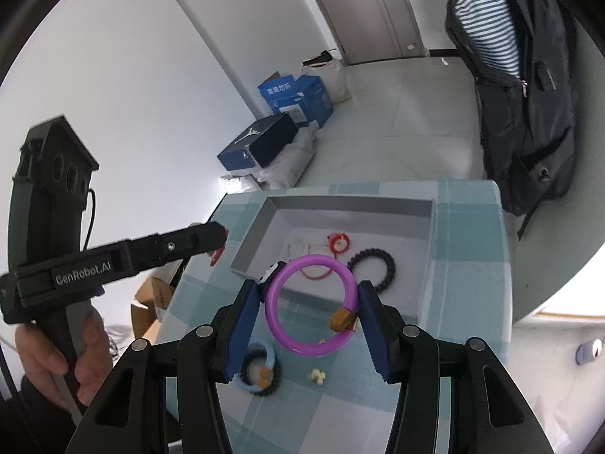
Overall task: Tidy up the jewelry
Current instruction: 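Carry the red charm and pink bangle into the grey box and release both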
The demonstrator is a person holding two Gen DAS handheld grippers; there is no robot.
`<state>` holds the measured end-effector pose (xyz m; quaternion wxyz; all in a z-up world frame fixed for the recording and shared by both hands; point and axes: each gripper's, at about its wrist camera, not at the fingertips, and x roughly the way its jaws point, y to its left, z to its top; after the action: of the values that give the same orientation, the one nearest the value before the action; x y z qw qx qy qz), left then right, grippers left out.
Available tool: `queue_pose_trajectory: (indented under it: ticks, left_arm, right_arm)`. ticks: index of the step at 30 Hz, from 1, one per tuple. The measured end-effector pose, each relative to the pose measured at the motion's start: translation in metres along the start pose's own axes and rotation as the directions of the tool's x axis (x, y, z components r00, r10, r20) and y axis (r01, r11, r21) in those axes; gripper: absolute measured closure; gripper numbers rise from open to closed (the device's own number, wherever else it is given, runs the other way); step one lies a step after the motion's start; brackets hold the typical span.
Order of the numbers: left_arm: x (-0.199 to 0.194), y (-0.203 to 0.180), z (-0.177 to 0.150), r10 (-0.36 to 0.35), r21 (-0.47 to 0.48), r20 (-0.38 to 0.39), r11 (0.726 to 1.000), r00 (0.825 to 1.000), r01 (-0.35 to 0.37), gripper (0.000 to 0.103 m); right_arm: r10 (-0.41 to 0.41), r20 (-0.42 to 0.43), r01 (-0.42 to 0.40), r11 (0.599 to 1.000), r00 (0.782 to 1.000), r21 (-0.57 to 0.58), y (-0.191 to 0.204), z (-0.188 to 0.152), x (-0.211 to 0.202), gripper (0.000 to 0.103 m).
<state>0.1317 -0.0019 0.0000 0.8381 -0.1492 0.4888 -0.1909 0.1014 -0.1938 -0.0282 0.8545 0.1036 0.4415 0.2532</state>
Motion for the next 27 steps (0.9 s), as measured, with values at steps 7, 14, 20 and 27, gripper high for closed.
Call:
queue_pose_trajectory:
  ticks: [7, 14, 20, 27]
  left_arm:
    - [0.019, 0.006, 0.013, -0.009, 0.016, -0.035, 1.0, 0.999, 0.009, 0.09]
    - [0.052, 0.012, 0.024, -0.061, -0.005, -0.086, 0.998, 0.994, 0.06, 0.09]
    - [0.064, 0.008, 0.033, -0.064, 0.012, -0.105, 0.998, 0.992, 0.065, 0.09]
    - [0.073, 0.014, 0.034, -0.084, -0.026, -0.13, 0.996, 0.988, 0.081, 0.09]
  right_arm:
    - [-0.009, -0.029, 0.008, 0.999, 1.0, -0.039, -0.004, 0.019, 0.022, 0.051]
    - [-0.037, -0.059, 0.034, 0.998, 0.998, -0.052, -0.017, 0.026, 0.043, 0.051]
    - [-0.035, -0.063, 0.032, 0.998, 0.997, -0.053, -0.022, 0.028, 0.05, 0.051]
    - [-0.039, -0.077, 0.035, 0.998, 0.996, -0.055, -0.024, 0.027, 0.057, 0.051]
